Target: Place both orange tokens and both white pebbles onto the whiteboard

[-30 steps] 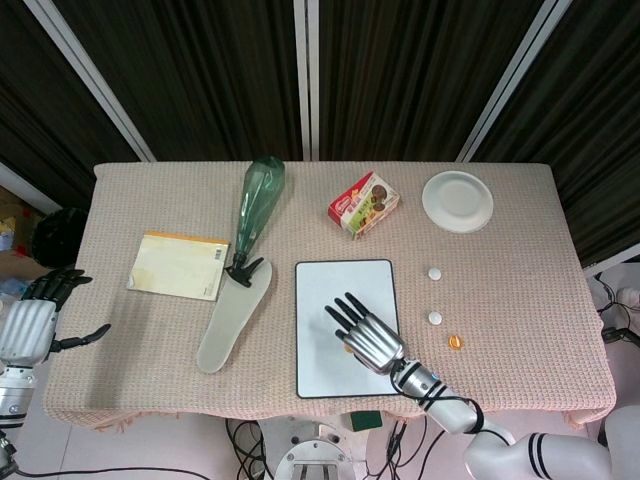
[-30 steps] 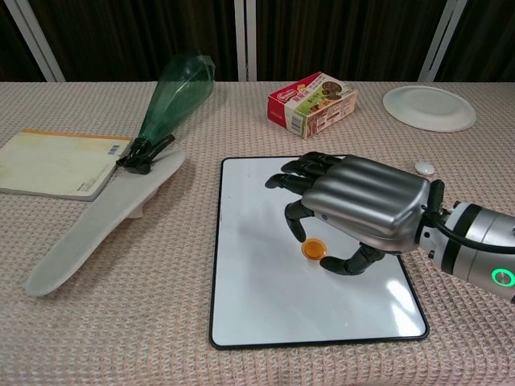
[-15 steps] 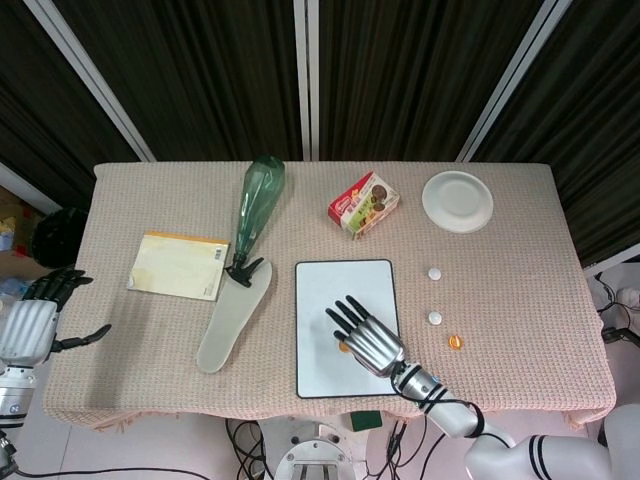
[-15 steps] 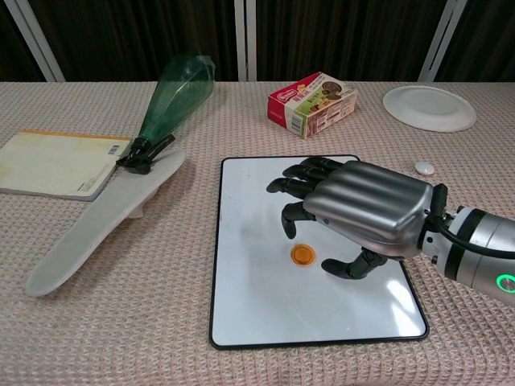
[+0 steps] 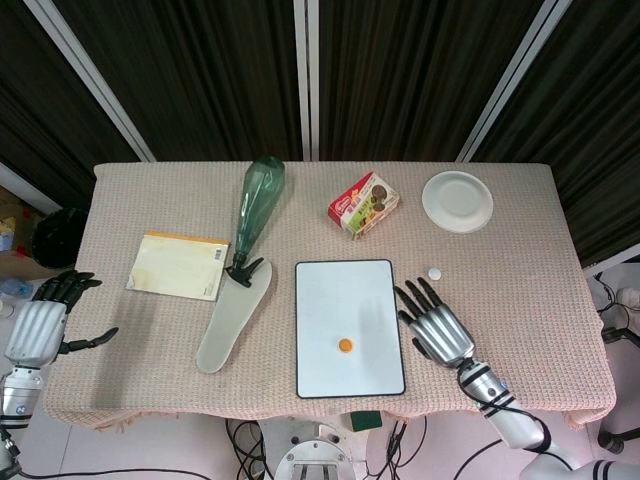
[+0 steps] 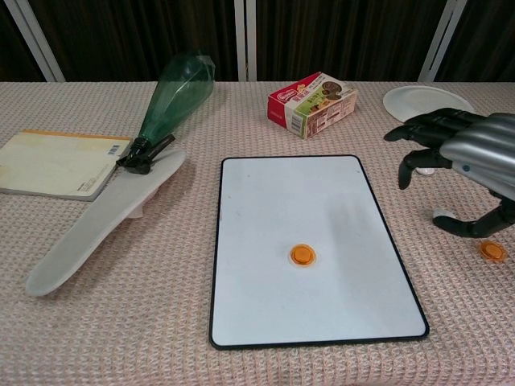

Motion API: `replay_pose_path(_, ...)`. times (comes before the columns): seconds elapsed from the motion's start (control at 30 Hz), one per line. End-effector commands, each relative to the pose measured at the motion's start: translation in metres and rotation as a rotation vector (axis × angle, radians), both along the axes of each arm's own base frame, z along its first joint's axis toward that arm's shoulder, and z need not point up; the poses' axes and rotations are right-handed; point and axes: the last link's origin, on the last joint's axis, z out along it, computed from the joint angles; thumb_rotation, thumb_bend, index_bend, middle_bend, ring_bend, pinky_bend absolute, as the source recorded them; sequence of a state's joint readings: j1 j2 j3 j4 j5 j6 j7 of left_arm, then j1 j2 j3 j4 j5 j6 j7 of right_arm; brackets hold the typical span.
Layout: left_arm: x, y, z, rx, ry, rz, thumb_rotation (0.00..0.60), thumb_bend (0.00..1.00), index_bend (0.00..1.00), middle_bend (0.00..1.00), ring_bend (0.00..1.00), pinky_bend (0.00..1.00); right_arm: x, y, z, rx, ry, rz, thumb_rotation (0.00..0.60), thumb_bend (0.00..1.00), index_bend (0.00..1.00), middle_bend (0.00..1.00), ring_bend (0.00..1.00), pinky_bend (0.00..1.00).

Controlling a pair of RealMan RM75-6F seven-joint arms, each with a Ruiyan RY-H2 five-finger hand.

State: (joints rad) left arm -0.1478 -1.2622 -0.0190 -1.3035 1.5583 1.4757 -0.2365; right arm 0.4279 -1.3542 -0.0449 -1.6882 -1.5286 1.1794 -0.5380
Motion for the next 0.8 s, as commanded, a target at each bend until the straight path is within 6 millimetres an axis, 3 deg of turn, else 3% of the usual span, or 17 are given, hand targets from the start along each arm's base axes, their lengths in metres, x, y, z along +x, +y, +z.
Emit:
replay_pose_path(0.03,0.002,0.0,-0.004,-0.009,-0.005,-0.008,0.346,0.09,0.26,0.21,0.13,0.19,-0.029,0.002,0.009,-0.019,0.017,-0.094,0.6,0.3,0.37,0.04,0.0,0.0)
replay_pose_path(0.3,0.006,0.003,-0.005,-0.018,-0.006,-0.031,0.345,0.09,0.26,0.21,0.13,0.19,-0.065,0.016,0.012,-0.009,0.05,-0.178,0.6,0.3,0.38,0.03,0.0,0.0)
replay_pose_path(0.53,0.009,0.006,-0.007,-0.025,0.0,-0.031,0.346,0.09,0.26,0.21,0.13,0.19,-0.077,0.026,0.014,-0.019,0.095,-0.188,0.6,0.3,0.38,0.03,0.0,0.0)
replay_pose_path(0.8,0.013,0.006,-0.01,-0.033,0.001,-0.038,0.346,0.09,0.26,0.21,0.13,0.19,-0.085,0.02,0.003,-0.012,0.116,-0.21,0.6,0.3,0.39,0.03,0.0,0.0)
